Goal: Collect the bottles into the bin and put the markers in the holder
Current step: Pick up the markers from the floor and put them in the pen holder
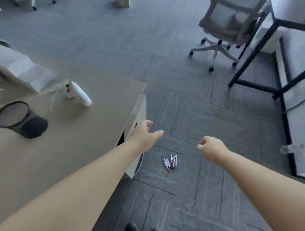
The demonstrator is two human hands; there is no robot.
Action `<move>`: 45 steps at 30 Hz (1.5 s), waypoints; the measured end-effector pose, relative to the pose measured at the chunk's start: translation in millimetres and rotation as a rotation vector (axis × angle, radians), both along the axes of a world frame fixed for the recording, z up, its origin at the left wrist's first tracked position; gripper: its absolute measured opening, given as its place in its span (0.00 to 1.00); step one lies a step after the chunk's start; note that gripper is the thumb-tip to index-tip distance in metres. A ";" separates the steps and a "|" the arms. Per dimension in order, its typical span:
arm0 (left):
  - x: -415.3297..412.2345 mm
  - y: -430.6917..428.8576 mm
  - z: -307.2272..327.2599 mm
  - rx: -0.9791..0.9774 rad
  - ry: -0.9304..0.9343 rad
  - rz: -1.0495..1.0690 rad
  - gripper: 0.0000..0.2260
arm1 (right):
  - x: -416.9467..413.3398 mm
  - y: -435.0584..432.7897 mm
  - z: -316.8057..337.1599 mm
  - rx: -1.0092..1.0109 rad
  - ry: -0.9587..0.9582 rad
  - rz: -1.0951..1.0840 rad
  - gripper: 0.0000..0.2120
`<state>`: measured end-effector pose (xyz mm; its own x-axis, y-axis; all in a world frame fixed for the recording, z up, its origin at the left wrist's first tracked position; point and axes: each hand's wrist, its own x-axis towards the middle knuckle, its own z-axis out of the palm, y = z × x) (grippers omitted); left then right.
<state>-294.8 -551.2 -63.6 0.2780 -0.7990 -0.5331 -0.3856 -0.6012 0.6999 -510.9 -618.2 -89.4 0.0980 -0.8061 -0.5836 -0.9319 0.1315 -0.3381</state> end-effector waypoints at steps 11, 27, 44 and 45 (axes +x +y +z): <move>-62.5 -72.8 -279.2 0.367 0.054 0.056 0.20 | -39.7 -14.5 -294.0 0.303 0.022 -0.114 0.13; -108.5 -154.9 -706.7 0.579 0.019 0.181 0.06 | -59.2 -155.6 -661.2 0.281 0.059 0.109 0.07; -106.3 -161.1 -778.6 0.499 -0.228 0.050 0.11 | -18.8 -146.0 -748.5 0.042 -0.162 -0.135 0.09; -105.0 -160.2 -774.5 0.490 -0.232 0.031 0.11 | -15.4 -143.4 -749.4 0.025 -0.165 -0.144 0.11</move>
<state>-399.8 -711.4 -838.2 0.4523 -0.4620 -0.7629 -0.4740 -0.8491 0.2332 -526.4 -761.6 -838.8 0.0784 -0.8044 -0.5889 -0.8353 0.2694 -0.4792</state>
